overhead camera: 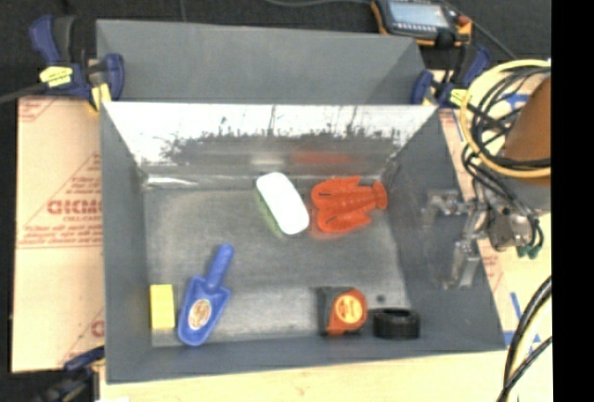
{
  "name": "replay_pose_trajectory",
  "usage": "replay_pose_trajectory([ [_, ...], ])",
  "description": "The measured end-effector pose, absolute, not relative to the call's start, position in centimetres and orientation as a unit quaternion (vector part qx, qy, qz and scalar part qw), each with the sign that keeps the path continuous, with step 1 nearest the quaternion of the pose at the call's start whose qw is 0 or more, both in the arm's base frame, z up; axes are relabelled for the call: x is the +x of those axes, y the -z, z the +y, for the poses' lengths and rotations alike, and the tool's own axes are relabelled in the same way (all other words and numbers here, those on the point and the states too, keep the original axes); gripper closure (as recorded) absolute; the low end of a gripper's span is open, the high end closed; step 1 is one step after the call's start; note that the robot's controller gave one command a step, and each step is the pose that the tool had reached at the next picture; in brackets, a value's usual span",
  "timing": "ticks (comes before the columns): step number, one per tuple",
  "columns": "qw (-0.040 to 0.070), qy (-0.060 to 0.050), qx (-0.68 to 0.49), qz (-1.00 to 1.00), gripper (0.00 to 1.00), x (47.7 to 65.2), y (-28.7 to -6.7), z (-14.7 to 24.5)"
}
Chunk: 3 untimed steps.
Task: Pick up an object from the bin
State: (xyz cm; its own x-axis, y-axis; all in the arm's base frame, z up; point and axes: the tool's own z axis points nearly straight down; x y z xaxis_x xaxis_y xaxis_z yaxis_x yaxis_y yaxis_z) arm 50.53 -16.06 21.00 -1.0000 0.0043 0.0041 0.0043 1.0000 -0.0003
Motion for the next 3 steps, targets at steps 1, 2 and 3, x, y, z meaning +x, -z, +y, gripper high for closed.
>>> replay_pose_trajectory([
  [1,-0.002,-0.001,0.000,-1.000,0.00,50.7,-21.5,-16.0],
  [2,-0.003,-0.001,0.056,-0.998,0.00,58.1,-18.5,-12.5],
  [3,-0.002,-0.001,0.123,-0.992,0.00,58.0,-15.2,-10.5],
])
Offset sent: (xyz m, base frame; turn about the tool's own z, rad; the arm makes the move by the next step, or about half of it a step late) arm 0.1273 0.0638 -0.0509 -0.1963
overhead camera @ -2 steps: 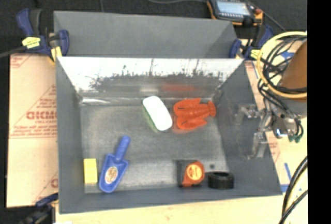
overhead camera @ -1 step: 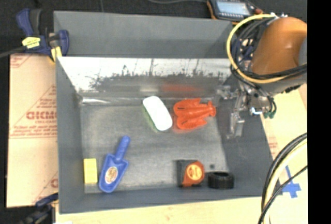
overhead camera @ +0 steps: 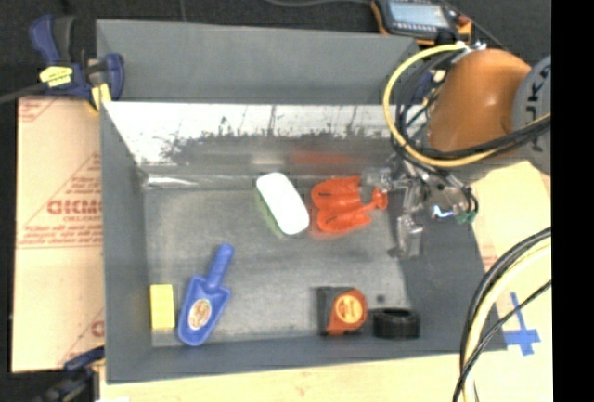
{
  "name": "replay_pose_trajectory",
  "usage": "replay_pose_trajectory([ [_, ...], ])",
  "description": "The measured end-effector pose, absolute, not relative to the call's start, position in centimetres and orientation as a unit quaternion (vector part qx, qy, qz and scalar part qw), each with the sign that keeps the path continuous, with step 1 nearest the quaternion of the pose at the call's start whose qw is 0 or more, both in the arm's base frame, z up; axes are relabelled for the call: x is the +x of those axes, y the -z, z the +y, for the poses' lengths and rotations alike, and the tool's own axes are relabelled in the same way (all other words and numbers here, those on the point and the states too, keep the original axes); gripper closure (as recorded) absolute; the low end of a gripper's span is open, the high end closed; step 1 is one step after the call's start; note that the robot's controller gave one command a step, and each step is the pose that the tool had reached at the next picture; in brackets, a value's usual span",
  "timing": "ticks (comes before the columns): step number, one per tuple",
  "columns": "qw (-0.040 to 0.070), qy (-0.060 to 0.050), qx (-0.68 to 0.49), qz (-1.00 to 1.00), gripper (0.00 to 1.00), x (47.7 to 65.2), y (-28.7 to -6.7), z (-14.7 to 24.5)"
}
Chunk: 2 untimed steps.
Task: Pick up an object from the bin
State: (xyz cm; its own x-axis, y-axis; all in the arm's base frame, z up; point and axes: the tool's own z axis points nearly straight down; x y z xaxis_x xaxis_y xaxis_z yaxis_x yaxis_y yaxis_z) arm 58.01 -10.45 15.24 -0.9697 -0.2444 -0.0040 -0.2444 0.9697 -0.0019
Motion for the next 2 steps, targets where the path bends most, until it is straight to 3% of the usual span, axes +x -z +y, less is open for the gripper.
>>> replay_pose_trajectory([
  [1,0.004,0.001,-0.123,0.992,0.00,62.4,-12.6,-10.1],
  [2,0.004,0.002,-0.149,0.989,0.00,64.6,-6.9,-8.1],
])
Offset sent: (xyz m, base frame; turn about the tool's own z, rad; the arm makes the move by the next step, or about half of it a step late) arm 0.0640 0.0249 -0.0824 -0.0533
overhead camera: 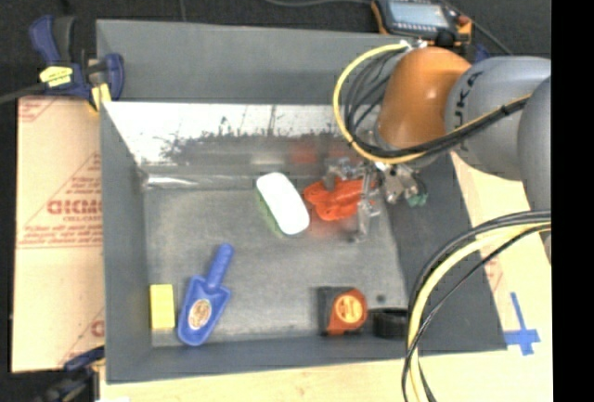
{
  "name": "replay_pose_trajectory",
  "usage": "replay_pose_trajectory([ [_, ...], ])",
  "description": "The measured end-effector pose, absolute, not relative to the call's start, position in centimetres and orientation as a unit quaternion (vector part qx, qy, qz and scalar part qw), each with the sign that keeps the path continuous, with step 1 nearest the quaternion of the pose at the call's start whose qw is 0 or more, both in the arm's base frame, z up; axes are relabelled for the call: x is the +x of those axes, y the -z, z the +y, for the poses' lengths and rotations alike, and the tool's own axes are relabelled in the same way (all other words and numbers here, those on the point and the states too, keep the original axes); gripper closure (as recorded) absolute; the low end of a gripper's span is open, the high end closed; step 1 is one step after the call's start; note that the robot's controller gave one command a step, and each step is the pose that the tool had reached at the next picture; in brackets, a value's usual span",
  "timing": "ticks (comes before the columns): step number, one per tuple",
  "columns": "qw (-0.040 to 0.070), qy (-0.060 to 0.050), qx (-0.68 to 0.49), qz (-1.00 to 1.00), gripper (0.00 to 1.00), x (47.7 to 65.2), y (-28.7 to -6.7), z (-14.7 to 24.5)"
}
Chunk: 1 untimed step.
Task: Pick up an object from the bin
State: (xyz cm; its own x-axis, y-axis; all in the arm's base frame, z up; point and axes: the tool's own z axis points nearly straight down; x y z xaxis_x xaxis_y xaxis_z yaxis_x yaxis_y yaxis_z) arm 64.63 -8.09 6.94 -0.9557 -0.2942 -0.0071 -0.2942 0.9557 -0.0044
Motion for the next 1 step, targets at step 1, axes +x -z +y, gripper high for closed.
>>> replay_pose_trajectory([
  [1,0.008,0.000,-0.098,0.995,1.00,63.45,-7.57,-8.15],
])
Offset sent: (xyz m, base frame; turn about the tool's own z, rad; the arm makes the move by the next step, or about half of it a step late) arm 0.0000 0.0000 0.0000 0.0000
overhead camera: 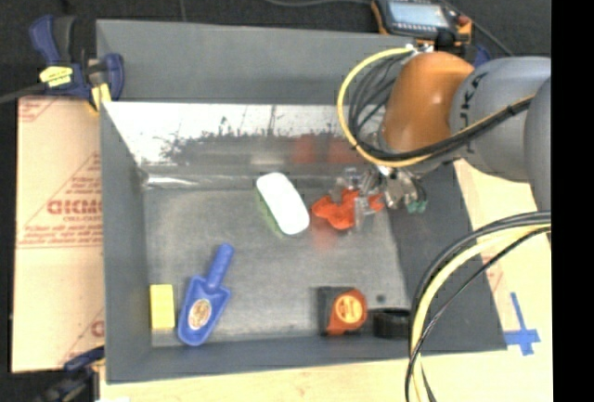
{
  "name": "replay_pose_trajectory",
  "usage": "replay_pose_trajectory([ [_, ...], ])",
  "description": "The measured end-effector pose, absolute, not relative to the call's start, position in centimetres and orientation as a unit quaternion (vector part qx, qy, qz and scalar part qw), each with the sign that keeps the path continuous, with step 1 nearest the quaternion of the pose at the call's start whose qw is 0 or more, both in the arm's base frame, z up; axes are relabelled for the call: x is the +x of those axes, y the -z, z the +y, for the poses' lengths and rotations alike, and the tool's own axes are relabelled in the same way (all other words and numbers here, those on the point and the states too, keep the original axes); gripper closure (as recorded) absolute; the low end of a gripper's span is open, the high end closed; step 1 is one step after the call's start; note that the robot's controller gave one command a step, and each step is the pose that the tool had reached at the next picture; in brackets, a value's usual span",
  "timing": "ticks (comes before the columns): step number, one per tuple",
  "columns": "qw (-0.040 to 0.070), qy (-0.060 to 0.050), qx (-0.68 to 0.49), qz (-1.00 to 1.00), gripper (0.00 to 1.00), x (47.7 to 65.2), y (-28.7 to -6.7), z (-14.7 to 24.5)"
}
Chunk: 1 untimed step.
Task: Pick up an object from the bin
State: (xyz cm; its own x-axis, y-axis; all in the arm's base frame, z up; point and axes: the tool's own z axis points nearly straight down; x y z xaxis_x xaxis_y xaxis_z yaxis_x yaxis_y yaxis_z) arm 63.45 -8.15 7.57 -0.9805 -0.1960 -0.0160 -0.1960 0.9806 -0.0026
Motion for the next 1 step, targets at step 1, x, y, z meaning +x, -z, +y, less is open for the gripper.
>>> replay_pose_trajectory([
  [1,0.008,0.001,-0.099,0.995,1.00,63.46,-7.57,-8.15],
])
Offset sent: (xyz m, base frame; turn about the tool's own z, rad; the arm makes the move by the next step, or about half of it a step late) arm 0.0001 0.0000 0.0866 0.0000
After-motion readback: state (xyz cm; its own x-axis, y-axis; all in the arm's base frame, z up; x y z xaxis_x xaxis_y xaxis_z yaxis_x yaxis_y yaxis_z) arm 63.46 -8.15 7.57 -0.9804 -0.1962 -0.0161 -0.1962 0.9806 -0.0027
